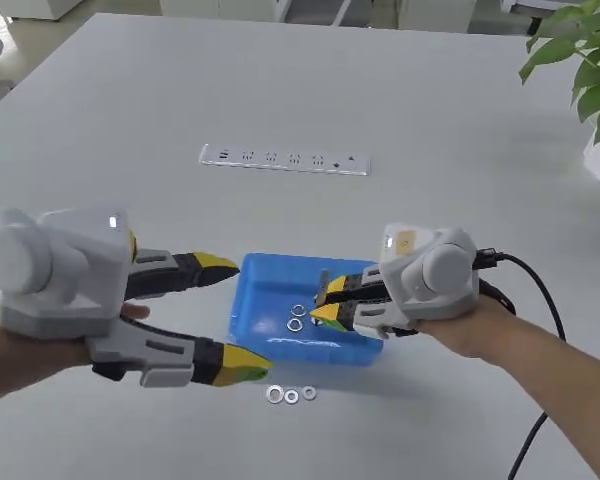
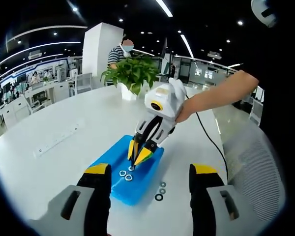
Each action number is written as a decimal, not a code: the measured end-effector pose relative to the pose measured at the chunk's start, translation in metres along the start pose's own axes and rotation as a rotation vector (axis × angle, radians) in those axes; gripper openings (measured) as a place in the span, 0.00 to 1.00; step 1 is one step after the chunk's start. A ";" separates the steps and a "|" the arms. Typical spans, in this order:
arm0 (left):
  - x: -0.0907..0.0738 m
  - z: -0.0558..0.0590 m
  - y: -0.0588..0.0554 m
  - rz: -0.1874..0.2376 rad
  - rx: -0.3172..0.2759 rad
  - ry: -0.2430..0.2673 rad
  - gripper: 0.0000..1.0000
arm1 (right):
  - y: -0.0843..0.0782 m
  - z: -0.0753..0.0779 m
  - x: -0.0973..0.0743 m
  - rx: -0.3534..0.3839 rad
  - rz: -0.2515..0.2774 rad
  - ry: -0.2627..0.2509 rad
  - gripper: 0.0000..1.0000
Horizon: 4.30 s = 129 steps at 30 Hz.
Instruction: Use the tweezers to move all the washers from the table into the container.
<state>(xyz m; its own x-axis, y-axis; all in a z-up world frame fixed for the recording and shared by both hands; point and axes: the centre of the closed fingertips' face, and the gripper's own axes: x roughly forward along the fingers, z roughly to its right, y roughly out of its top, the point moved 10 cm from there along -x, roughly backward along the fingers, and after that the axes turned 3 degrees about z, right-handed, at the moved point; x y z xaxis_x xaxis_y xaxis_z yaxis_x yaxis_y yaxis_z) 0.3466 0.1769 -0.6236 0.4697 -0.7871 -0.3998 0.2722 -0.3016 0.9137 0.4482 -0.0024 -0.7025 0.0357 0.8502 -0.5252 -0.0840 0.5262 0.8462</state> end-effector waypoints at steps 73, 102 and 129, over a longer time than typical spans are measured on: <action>0.061 -0.022 0.037 -0.079 0.270 -0.141 0.05 | 0.017 -0.008 -0.017 -0.060 -0.042 -0.052 0.22; 0.043 -0.002 0.055 -0.059 0.263 -0.147 0.05 | 0.018 -0.033 -0.070 0.019 -0.012 -0.181 0.38; 0.029 0.018 0.053 -0.048 0.260 -0.189 0.05 | 0.006 -0.079 -0.100 0.157 -0.039 -0.234 0.55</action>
<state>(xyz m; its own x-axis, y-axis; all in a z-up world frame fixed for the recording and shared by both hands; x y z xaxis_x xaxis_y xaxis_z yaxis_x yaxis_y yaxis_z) 0.3599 0.1282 -0.5860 0.2907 -0.8473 -0.4445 0.0555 -0.4488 0.8919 0.3656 -0.0858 -0.6523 0.2667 0.7996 -0.5380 0.0769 0.5388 0.8389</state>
